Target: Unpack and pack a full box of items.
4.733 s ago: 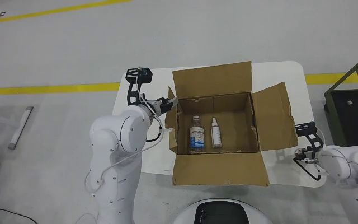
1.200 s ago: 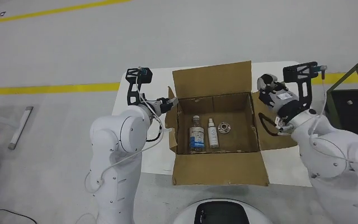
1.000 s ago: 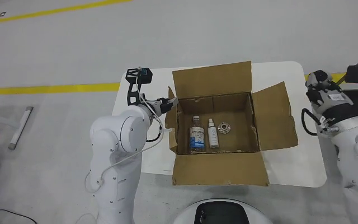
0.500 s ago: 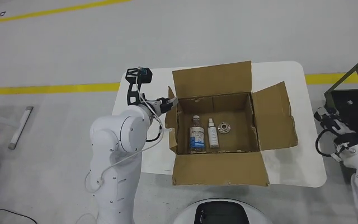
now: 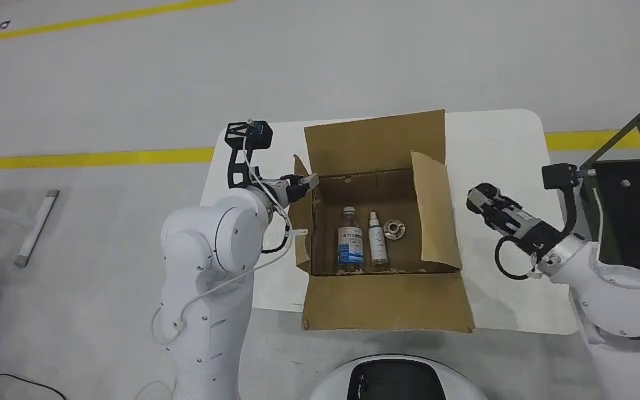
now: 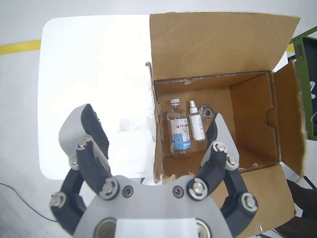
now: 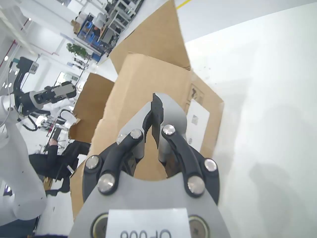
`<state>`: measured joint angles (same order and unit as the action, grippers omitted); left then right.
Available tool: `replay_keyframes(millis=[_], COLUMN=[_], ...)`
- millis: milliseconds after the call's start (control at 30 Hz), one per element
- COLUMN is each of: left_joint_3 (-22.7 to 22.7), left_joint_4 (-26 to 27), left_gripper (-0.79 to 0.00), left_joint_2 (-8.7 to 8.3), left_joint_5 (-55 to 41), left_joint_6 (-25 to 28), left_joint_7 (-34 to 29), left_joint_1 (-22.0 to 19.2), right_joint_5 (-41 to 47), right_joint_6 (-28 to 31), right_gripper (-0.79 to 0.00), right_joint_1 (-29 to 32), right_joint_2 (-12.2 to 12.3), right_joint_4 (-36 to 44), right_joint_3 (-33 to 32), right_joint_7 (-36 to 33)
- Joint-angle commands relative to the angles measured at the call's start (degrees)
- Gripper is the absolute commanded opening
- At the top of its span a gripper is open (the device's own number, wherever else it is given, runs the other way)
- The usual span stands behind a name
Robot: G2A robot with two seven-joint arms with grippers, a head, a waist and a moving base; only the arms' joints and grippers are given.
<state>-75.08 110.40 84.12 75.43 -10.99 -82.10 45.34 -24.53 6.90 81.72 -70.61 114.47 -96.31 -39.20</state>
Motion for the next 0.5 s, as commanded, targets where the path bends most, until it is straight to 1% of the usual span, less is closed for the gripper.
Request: replay_keyframes(millis=[0,67,300,467], left_joint_3=[0.0,0.0,0.0,0.0], left_joint_4=[0.0,0.0,0.0,0.0], left_gripper=[0.0,0.0,0.0,0.0], left_joint_2=[0.0,0.0,0.0,0.0], left_joint_5=[0.0,0.0,0.0,0.0], left_joint_6=[0.0,0.0,0.0,0.0], left_joint_7=[0.0,0.0,0.0,0.0], left_joint_1=[0.0,0.0,0.0,0.0], right_joint_5=[-2.96,-3.1,-7.16,-7.64], right_joint_6=[-0.2,-0.76,-0.37,-1.66], right_gripper=[-0.785,-0.785,-0.785,-0.785], right_joint_1=[-1.09,-1.71,-4.3,-5.76], right_joint_2=[0.11,0.12,0.55,0.65], right_joint_4=[0.04,-0.41,-3.15,-4.82], right_joint_3=[2.3,3.86,9.73,11.58], right_joint_7=[-1.06,-1.51,-8.58,-9.09])
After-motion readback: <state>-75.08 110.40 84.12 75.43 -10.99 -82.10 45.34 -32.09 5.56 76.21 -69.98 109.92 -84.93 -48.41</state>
